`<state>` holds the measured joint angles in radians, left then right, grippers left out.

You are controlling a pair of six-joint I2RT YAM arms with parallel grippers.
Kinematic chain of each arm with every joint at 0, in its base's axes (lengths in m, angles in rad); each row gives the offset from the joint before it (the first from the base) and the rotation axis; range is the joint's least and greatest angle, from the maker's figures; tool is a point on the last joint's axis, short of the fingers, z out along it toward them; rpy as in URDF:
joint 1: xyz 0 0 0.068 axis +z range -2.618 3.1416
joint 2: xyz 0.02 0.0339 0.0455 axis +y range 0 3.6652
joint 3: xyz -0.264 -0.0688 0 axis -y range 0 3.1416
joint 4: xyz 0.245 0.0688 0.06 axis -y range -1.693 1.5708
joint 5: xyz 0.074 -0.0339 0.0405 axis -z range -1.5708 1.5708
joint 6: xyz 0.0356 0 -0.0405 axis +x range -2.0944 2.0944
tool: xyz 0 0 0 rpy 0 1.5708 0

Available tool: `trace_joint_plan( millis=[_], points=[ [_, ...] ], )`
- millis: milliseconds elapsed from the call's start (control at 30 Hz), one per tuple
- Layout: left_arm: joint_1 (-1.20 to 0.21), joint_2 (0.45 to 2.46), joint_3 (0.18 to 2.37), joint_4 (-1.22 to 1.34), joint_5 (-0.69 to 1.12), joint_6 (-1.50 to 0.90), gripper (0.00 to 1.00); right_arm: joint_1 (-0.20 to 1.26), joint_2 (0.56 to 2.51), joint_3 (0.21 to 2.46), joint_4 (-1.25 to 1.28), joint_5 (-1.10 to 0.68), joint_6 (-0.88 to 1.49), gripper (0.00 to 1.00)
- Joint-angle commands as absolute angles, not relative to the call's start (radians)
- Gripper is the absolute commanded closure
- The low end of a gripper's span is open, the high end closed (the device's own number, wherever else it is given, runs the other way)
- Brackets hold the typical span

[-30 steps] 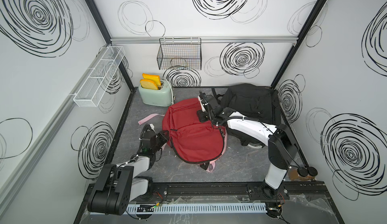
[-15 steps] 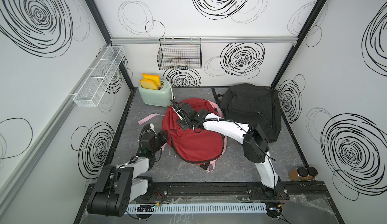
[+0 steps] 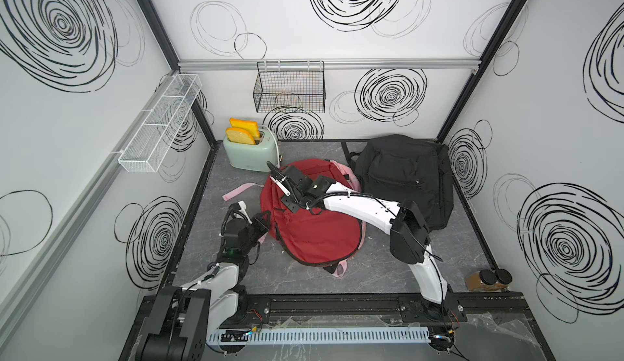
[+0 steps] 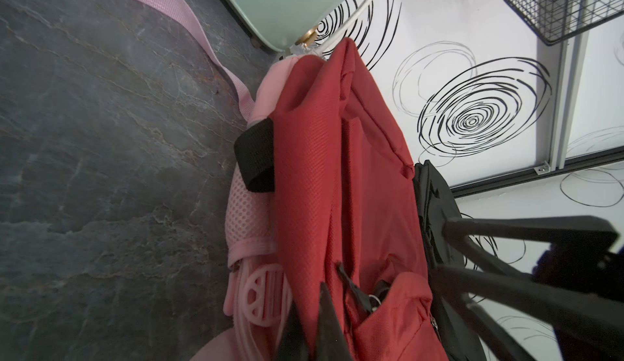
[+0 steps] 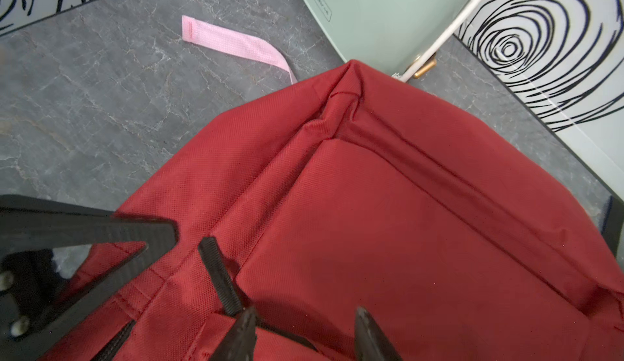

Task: Zip up the backpack
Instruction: Zip the zipper on the backpack.

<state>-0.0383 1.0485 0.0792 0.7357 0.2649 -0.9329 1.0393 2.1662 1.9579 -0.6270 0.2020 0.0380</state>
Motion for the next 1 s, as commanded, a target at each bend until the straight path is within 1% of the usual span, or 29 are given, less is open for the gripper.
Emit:
trace_joint_plan(
  millis=[0,367,600,967],
  points=[
    [-0.036,1.010,0.069,0.848,0.259,-0.949,1.00,1.054,2.184,1.999,-0.685,0.156,0.017,0.50],
    [-0.058,0.952,0.054,0.884,0.259,-0.946,1.00,1.075,2.126,1.967,-0.682,0.049,0.028,0.52],
    [-0.071,0.937,0.057,0.877,0.255,-0.938,1.00,1.081,2.133,1.977,-0.674,0.041,0.029,0.53],
    [-0.086,0.928,0.059,0.884,0.253,-0.933,1.00,1.078,2.181,2.049,-0.654,0.078,0.029,0.58]
  ],
)
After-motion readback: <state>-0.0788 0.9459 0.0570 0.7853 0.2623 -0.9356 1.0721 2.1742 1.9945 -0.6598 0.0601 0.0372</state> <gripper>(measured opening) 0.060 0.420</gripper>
